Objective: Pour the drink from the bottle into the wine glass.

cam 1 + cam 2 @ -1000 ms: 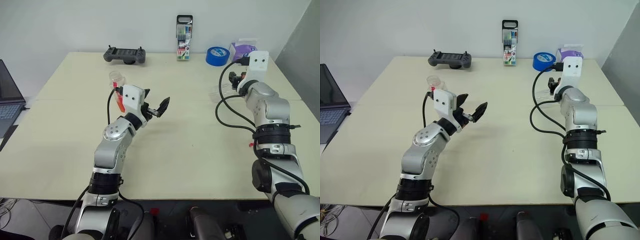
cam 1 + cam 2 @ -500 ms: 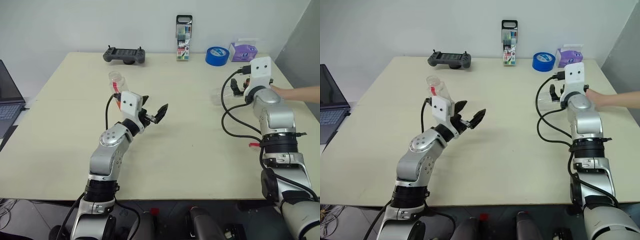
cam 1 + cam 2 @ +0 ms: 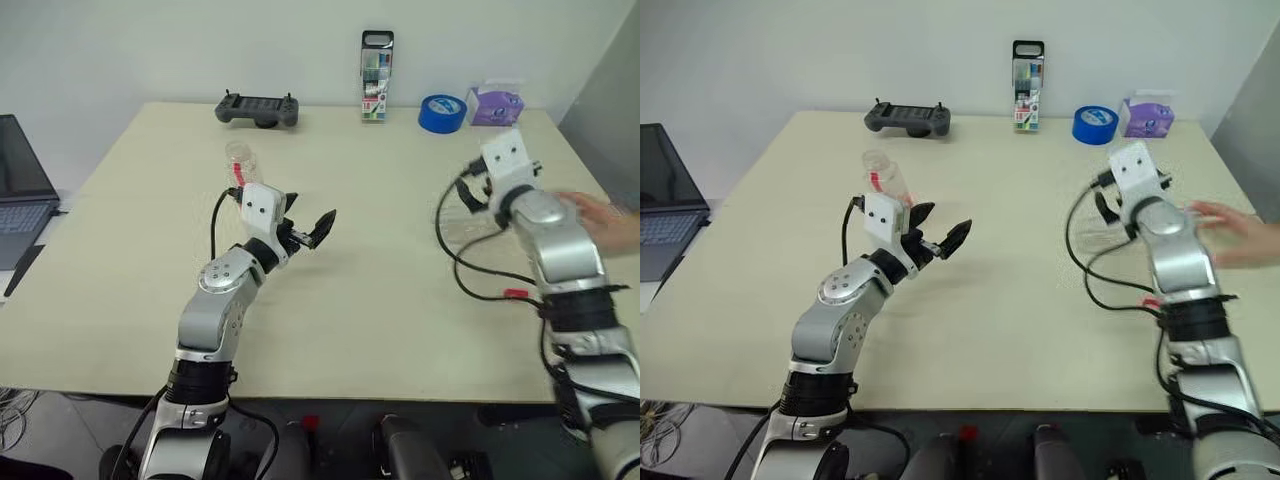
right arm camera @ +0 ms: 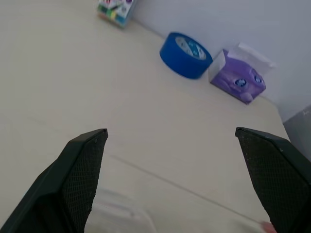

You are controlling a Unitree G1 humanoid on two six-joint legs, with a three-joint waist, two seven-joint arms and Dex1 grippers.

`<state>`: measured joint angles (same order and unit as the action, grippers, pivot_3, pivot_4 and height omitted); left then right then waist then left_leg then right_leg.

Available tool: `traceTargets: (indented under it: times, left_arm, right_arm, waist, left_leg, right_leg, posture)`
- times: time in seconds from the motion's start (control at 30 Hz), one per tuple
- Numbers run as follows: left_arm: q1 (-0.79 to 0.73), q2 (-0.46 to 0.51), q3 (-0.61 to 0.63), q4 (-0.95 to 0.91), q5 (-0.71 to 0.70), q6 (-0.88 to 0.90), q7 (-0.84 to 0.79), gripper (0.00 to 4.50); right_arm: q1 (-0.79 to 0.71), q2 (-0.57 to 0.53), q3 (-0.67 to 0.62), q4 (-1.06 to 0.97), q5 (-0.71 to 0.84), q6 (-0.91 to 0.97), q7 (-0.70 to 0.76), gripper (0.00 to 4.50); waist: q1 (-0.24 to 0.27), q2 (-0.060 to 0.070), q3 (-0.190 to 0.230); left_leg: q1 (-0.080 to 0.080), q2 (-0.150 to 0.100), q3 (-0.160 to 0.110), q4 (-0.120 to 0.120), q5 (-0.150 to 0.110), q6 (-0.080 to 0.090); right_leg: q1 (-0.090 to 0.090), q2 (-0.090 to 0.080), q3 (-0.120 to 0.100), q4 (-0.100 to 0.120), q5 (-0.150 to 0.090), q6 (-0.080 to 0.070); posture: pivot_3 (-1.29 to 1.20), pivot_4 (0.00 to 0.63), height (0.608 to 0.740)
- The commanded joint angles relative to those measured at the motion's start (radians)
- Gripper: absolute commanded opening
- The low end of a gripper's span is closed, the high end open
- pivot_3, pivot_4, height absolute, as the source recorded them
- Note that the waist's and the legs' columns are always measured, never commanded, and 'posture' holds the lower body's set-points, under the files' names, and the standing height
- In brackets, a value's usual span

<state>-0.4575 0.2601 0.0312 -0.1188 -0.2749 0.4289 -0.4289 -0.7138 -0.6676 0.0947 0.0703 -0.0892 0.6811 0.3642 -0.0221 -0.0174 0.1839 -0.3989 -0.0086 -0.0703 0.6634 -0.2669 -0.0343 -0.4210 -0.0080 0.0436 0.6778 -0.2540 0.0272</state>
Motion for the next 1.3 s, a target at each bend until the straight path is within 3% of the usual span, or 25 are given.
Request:
traceTargets:
  times: [0.03,0.13,0.23,0.33,0.57,0.8,1.07,1.17,1.3]
  left_arm:
    - [-0.004,0.007,0.007,-0.050,-0.016,-0.007,-0.008,4.50]
    - [0.001,0.008,0.010,-0.048,-0.020,-0.008,-0.010,4.50]
    - [0.000,-0.003,0.005,-0.047,-0.033,-0.005,-0.017,4.50]
    - [0.005,-0.002,-0.012,-0.070,-0.079,0.025,-0.069,4.50]
    - [0.057,0.106,-0.068,-0.223,-0.154,0.194,-0.176,4.50]
    - [0.103,0.221,-0.092,-0.387,-0.301,0.386,-0.264,4.50]
    - [0.093,0.194,-0.129,-0.443,-0.346,0.453,-0.214,4.50]
    - [0.091,0.188,-0.131,-0.442,-0.354,0.463,-0.198,4.50]
    - [0.091,0.198,-0.126,-0.441,-0.364,0.464,-0.199,4.50]
  right_arm:
    - [0.059,-0.137,0.003,-0.188,-0.031,0.037,0.120,4.49]
    - [0.186,-0.262,-0.014,-0.324,-0.047,0.026,0.193,4.49]
    - [0.257,-0.275,-0.023,-0.379,-0.042,0.034,0.206,4.49]
    - [0.314,-0.325,0.041,-0.348,-0.137,-0.065,0.197,4.49]
    - [0.240,-0.307,0.153,-0.159,-0.321,-0.230,0.138,4.49]
    - [0.210,-0.268,0.188,-0.004,-0.401,-0.369,0.115,4.49]
    - [0.210,-0.231,0.199,0.055,-0.451,-0.440,0.147,4.49]
    - [0.201,-0.213,0.214,0.096,-0.475,-0.473,0.144,3.88]
    - [0.193,-0.204,0.220,0.136,-0.494,-0.516,0.152,2.47]
  waist:
    - [-0.002,0.000,0.000]
    - [-0.003,0.000,0.000]
    - [-0.009,0.000,0.000]
    - [-0.009,0.000,0.000]
    - [-0.011,0.000,0.000]
    - [-0.008,-0.001,0.000]
    - [-0.007,-0.001,0.000]
    - [-0.007,-0.001,0.000]
    - [-0.007,-0.001,0.000]
  left_leg:
    - [0.000,0.000,0.000,0.000,0.000,0.000]
    - [0.001,0.000,-0.002,0.000,0.000,0.000]
    - [0.003,0.001,-0.002,0.000,0.000,0.000]
    - [0.004,0.002,-0.001,0.000,0.000,0.000]
    - [0.003,0.001,0.002,0.000,0.001,-0.001]
    - [0.003,0.001,0.001,0.000,0.001,-0.001]
    - [0.003,0.001,0.001,0.001,0.001,-0.001]
    - [0.003,0.001,0.001,0.001,0.001,-0.001]
    - [0.003,0.001,0.002,0.001,0.001,-0.002]
  right_leg:
    - [0.000,0.000,0.001,0.000,0.000,0.000]
    - [0.001,0.000,0.000,0.000,0.000,0.000]
    - [0.002,0.000,0.001,0.001,0.000,0.000]
    - [0.002,0.002,0.001,0.001,0.000,0.000]
    - [0.001,0.001,0.002,0.001,0.000,0.000]
    - [0.002,0.001,0.001,0.001,0.000,0.000]
    - [0.002,0.001,0.002,0.001,0.000,0.000]
    - [0.002,0.001,0.002,0.001,0.000,0.000]
    - [0.002,0.001,0.002,0.001,0.000,0.000]
  posture:
    - [0.00,0.150,0.740]
    - [0.00,0.150,0.740]
    - [0.00,0.150,0.740]
    - [0.00,0.150,0.740]
    - [0.00,0.150,0.740]
    - [0.00,0.150,0.740]
    - [0.00,0.150,0.740]
    - [0.00,0.150,0.740]
    - [0.00,0.150,0.740]
